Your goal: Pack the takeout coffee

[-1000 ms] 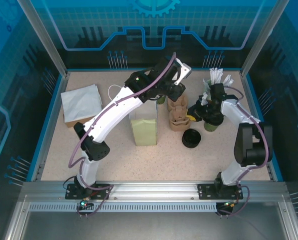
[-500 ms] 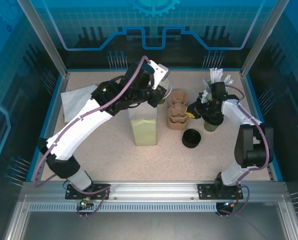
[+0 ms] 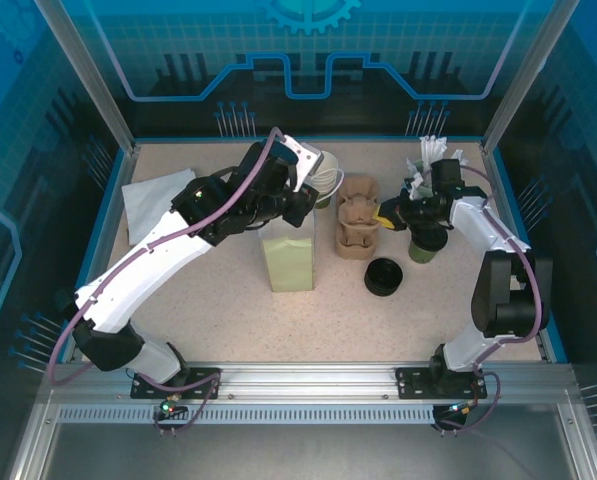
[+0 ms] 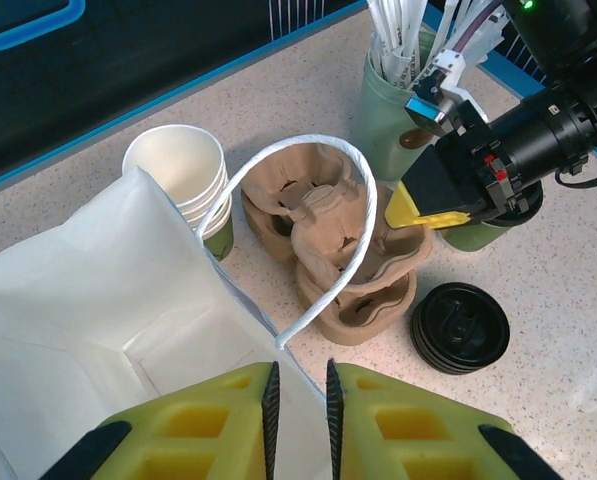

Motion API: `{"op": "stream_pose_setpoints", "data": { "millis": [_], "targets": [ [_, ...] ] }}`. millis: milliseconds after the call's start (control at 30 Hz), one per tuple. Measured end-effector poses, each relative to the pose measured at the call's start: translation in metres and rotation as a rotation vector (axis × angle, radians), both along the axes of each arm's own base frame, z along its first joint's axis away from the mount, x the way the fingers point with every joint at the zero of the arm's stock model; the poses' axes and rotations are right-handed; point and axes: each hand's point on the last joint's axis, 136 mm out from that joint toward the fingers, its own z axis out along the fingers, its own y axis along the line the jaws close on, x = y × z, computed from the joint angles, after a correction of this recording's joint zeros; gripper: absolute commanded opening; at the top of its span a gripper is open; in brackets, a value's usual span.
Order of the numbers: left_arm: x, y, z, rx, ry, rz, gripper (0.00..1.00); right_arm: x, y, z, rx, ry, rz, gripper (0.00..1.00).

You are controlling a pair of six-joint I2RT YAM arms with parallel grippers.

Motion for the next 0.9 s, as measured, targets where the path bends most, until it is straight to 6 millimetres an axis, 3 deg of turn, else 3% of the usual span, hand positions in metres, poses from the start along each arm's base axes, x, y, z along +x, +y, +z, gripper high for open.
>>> {"op": "stream_pose_setpoints", "data": {
  "millis": [233, 567, 733, 900],
  "targets": [
    [-0.004, 0.009, 0.011, -0.055, -0.017, 0.041, 0.44, 0.008, -0.004, 0.031, -0.010, -0.076, -0.002, 0.07],
    [-0.031, 0.028, 0.042, -0.329, -0.038, 0.096, 0.47, -0.012, -0.010, 0.099, -0.038, -0.281, -0.023, 0.08],
    [-0.035, 0.012, 0.056, -0.454, -0.004, 0.053, 0.57, -0.027, -0.011, 0.142, -0.047, -0.418, -0.030, 0.07],
    [-0.026, -0.020, 0.059, -0.513, 0.061, -0.003, 0.59, -0.042, -0.012, 0.191, -0.059, -0.578, -0.043, 0.07]
  ]
}}
